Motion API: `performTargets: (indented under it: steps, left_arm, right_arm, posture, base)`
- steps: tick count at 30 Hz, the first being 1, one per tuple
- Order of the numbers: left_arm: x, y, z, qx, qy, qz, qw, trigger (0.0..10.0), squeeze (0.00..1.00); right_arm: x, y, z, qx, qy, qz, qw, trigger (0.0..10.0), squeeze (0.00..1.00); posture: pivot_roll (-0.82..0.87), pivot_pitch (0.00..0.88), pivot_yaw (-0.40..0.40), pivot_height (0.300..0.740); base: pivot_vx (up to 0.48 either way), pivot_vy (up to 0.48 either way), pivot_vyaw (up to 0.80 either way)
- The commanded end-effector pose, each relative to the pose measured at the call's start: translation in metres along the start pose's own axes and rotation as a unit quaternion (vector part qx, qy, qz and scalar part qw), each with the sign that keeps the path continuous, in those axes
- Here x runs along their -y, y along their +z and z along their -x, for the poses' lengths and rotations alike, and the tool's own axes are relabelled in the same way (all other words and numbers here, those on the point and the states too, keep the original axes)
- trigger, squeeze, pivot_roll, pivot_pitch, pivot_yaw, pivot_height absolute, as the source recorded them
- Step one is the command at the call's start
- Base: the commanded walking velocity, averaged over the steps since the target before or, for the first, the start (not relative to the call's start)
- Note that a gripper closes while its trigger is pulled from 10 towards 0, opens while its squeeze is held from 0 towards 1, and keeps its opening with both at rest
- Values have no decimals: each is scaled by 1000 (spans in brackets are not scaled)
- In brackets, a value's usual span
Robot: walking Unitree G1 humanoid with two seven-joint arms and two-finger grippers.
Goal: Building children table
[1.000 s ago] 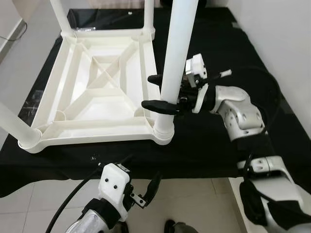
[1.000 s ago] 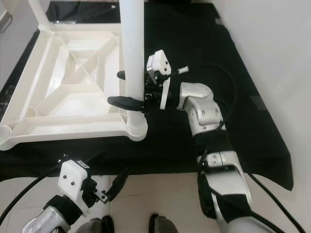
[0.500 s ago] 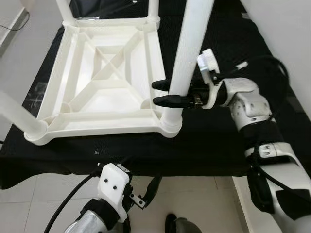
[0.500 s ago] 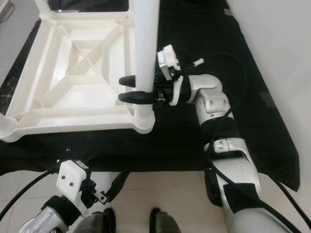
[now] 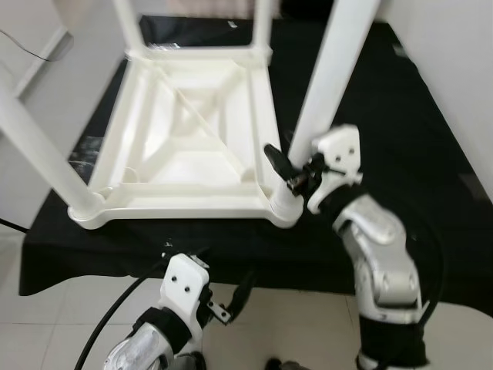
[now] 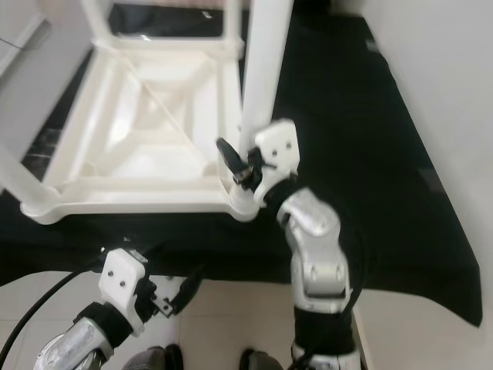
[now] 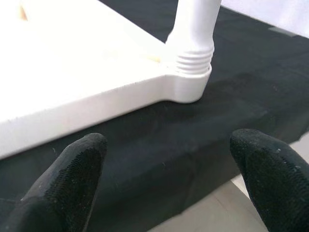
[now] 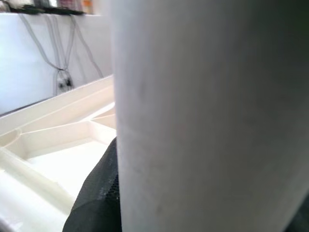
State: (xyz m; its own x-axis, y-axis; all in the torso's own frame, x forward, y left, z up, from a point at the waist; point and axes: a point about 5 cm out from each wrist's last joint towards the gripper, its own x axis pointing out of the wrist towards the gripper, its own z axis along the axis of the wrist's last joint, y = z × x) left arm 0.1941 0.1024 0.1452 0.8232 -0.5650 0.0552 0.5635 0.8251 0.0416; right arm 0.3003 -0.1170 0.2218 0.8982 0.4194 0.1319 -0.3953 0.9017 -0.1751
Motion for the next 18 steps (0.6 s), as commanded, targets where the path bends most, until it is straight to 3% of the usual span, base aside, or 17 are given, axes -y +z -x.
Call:
performTargets:
  steps: [1,4,5,6,9,10,11,12,14,16,18]
  left_arm:
    - [0,-6,0,-9,-1,6,1000,10000,0]
    - [0,-7,-1,-8,1,5,1000,10000,0]
    - [-1,-7,-1,-8,2,3,1000,10000,0]
    - [-2,-7,-1,-8,2,3,1000,10000,0]
    - [-2,-7,0,-8,3,2,1000,10000,0]
    - [-2,-7,0,-9,2,2,1000,10000,0]
    - [-2,-7,1,-9,2,2,1000,10000,0]
    - [-2,-7,1,-9,2,2,1000,10000,0]
    - [-1,-6,1,-9,0,2,1000,10000,0]
    - [-1,-5,2,-7,-1,2,1000,10000,0]
    - [-1,-5,2,-7,-1,2,1000,10000,0]
  right_arm:
    - [11,-48,9,-140,-42,24,989,0,0]
    - [11,-43,3,-131,-47,17,990,0,0]
    - [10,-39,1,-125,-46,13,991,3176,0]
    - [8,-36,-1,-114,-39,0,993,10000,0]
    - [6,-31,-4,-96,-30,-23,995,10000,0]
    - [3,-22,-7,-70,0,-48,996,10000,1000]
    - [1,-11,-10,-37,38,-66,996,10000,1000]
    - [1,-11,-10,-37,38,-66,996,10000,1000]
    - [-2,12,-11,31,140,-81,986,10000,1000]
    - [-1,20,-10,56,204,-69,975,10000,1000]
    - [2,21,-9,60,229,-59,970,10000,1000]
  posture:
    - [45,169,-70,740]
    - [45,169,-70,740]
    - [47,160,-68,740]
    - [47,160,-68,740]
    - [49,161,-66,740]
    - [50,165,-65,740]
    - [52,167,-63,740]
    - [52,167,-63,740]
    - [55,179,-60,740]
    - [57,191,-53,740]
    - [57,191,-53,740]
  base:
    - [0,0,0]
    - [0,0,0]
    - [0,0,0]
    - [0,0,0]
    - [0,0,0]
    - [0,0,0]
    - [0,0,0]
    - [0,0,0]
    - [0,0,0]
    - [0,0,0]
    - [0,0,0]
